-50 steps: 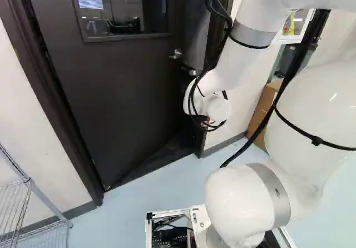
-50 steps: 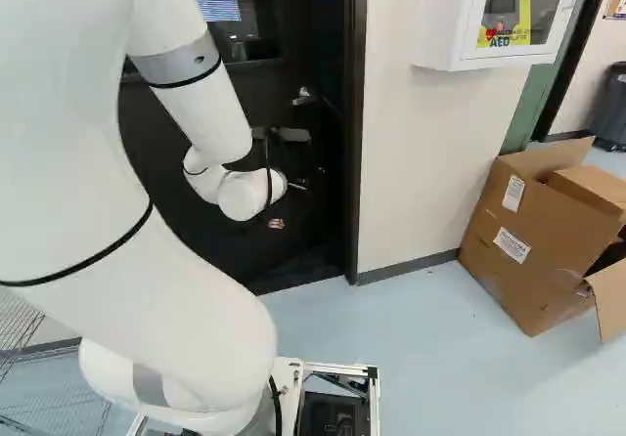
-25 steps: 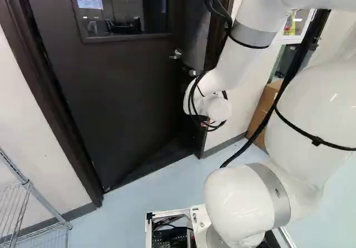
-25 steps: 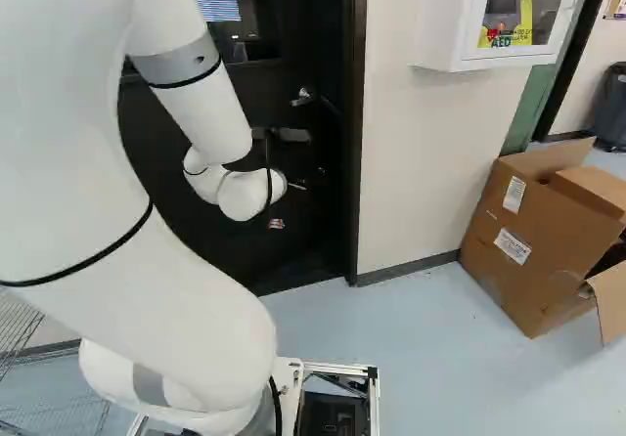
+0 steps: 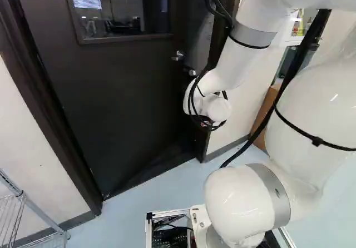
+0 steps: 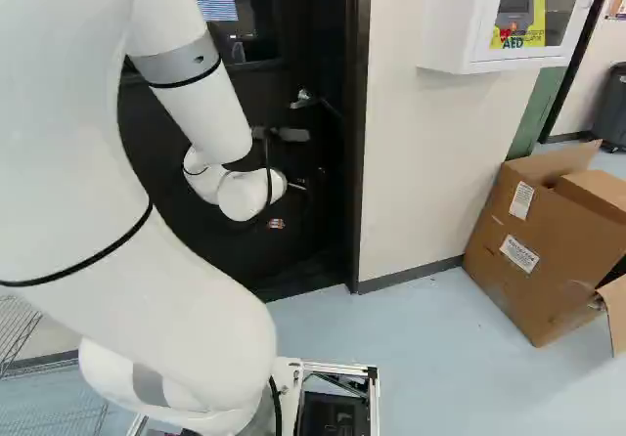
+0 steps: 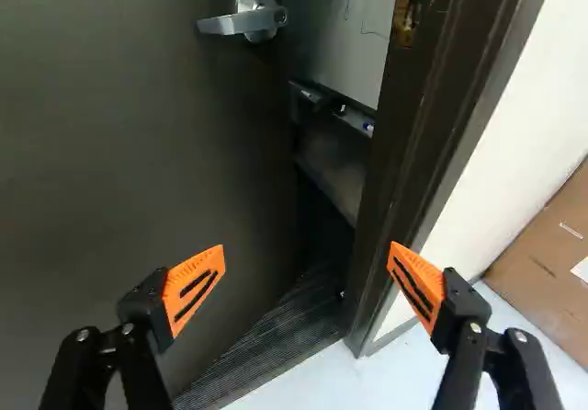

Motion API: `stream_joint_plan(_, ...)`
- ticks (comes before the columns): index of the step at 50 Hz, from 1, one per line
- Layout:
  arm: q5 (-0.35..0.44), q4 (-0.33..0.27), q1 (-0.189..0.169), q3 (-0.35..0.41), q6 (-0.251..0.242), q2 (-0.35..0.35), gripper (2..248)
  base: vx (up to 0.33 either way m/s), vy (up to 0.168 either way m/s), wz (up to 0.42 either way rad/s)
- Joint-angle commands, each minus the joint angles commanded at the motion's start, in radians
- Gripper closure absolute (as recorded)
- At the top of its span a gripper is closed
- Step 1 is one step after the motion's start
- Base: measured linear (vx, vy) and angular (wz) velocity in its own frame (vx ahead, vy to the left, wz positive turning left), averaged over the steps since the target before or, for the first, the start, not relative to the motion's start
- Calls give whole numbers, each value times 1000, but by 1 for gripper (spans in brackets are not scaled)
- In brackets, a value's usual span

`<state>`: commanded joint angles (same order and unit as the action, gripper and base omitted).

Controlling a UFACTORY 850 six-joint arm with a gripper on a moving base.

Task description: Open the door and move inside

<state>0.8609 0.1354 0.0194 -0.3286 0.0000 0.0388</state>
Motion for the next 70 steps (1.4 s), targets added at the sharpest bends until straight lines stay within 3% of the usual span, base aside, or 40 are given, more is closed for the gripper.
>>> stream_joint_plan(70, 0, 0, 0, 0, 0, 0, 3, 101, 69, -16)
